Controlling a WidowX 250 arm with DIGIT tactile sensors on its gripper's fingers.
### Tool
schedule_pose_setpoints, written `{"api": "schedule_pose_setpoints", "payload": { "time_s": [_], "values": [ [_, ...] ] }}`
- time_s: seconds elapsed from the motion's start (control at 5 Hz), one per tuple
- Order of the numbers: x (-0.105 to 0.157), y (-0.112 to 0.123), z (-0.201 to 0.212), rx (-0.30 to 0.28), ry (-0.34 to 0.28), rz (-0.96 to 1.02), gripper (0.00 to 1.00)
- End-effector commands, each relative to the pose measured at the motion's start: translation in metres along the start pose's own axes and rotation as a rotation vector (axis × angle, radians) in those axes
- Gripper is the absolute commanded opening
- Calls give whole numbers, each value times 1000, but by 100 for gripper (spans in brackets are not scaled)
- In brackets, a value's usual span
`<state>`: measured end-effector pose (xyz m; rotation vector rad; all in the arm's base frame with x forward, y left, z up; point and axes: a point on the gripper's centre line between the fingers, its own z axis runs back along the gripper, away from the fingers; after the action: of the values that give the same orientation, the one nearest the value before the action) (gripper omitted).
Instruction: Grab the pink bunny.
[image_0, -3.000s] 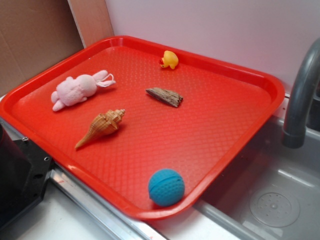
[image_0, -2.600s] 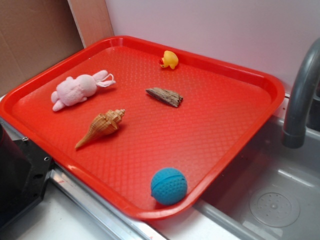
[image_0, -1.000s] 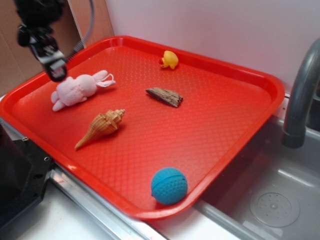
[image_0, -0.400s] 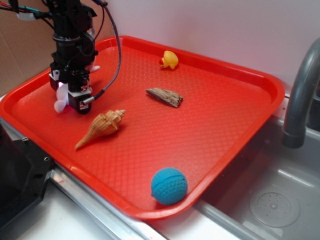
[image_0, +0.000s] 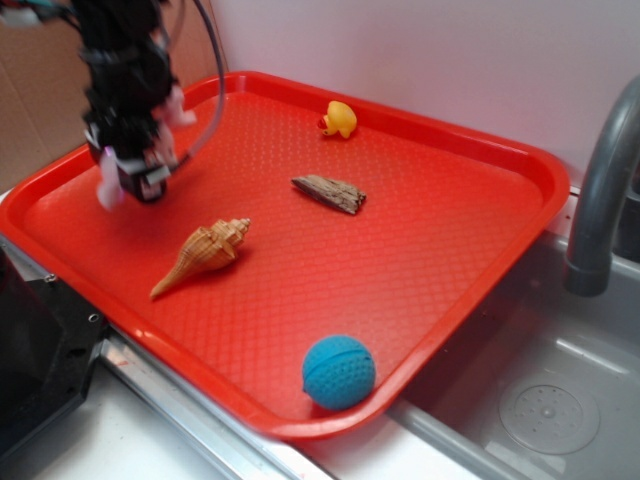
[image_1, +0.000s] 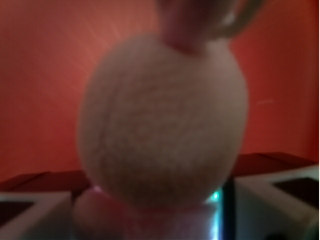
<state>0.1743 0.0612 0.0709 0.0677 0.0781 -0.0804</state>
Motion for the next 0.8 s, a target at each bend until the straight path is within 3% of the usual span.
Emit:
{"api": "schedule_pose_setpoints", "payload": {
  "time_s": [0.0,0.2,0.4,0.6],
  "values": [
    [-3,-27,102,21,-173,178,0],
    [-6,-37,154,-23,-124,247,0],
    [0,-47,168,-3,-102,267,0],
    [3,-48,172,-47,-141,229,0]
  ]
}}
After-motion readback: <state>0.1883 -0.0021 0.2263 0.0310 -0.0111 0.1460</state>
